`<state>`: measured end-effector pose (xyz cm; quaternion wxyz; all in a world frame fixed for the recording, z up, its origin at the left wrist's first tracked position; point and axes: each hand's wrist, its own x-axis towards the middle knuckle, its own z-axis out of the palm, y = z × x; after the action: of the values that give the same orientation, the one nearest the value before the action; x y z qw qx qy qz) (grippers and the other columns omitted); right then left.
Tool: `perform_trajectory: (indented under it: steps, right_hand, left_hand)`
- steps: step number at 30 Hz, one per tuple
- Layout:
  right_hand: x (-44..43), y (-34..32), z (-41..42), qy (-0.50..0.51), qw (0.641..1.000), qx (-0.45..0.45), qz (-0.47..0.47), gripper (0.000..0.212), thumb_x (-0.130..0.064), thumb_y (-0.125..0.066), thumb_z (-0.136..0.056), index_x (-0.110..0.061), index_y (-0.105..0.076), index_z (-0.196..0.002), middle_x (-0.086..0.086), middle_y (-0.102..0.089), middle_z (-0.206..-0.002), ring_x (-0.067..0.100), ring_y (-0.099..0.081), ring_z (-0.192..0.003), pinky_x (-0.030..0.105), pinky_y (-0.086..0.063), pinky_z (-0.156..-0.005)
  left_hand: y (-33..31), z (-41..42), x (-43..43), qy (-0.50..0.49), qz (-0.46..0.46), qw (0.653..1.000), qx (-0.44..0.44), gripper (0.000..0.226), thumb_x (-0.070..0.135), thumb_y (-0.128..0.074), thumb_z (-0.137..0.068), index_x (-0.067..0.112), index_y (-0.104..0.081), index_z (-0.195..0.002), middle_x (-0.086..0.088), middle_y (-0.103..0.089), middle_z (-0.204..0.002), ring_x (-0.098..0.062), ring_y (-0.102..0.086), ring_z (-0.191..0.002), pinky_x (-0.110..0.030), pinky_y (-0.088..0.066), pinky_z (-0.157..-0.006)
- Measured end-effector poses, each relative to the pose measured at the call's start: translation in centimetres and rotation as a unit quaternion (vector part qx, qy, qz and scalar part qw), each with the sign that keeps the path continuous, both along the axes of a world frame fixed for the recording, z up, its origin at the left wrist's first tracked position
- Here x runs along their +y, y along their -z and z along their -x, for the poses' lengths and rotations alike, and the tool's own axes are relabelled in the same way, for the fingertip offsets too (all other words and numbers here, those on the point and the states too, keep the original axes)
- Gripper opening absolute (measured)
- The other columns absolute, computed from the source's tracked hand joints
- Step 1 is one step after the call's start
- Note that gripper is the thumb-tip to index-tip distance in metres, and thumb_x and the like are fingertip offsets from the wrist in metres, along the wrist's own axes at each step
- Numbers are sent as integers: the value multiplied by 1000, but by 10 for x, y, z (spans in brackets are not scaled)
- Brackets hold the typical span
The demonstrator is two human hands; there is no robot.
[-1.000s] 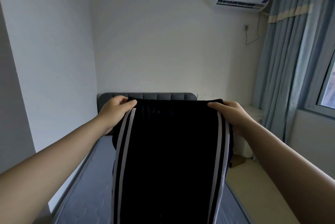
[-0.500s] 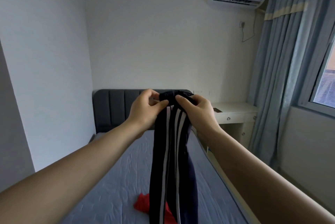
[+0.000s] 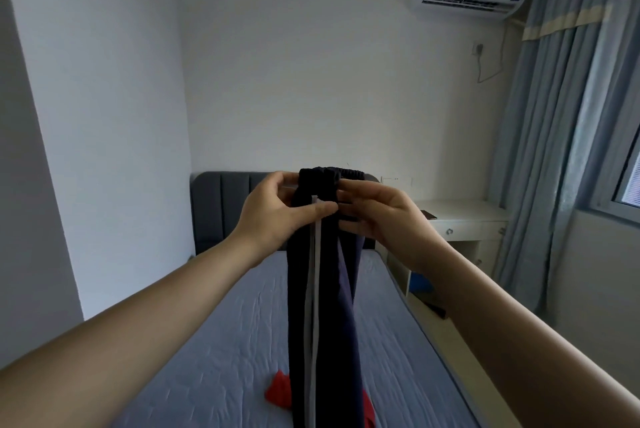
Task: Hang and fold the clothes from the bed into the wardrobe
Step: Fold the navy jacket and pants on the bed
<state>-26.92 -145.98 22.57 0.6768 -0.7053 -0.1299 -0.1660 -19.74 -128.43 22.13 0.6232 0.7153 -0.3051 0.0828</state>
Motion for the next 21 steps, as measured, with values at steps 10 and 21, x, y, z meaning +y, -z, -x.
perform_trajectory:
  steps: [10, 21]
  right_hand:
    - [-15, -9, 1, 231, 919, -136, 289, 31, -15, -71, -83, -27, -64, -111, -5, -61, -115, 6, -56, -108, 23, -47, -90]
    - [-21, -40, -8, 159, 845, -16, 511, 52, -61, -70, -69, -19, -41, -59, -8, -37, -56, 7, -32, -50, 27, -30, -55]
  left_hand:
    - [0, -16, 22, 51, 24, 998, 27, 21, 13, -66, -85, 24, -68, -102, 6, -74, -95, -8, -70, -86, -17, -49, -71]
    - [-16, -23, 55, 96, -61, 992, 55, 31, -1, -58, -88, 15, -65, -114, -8, -70, -109, -19, -67, -97, -30, -52, -86]
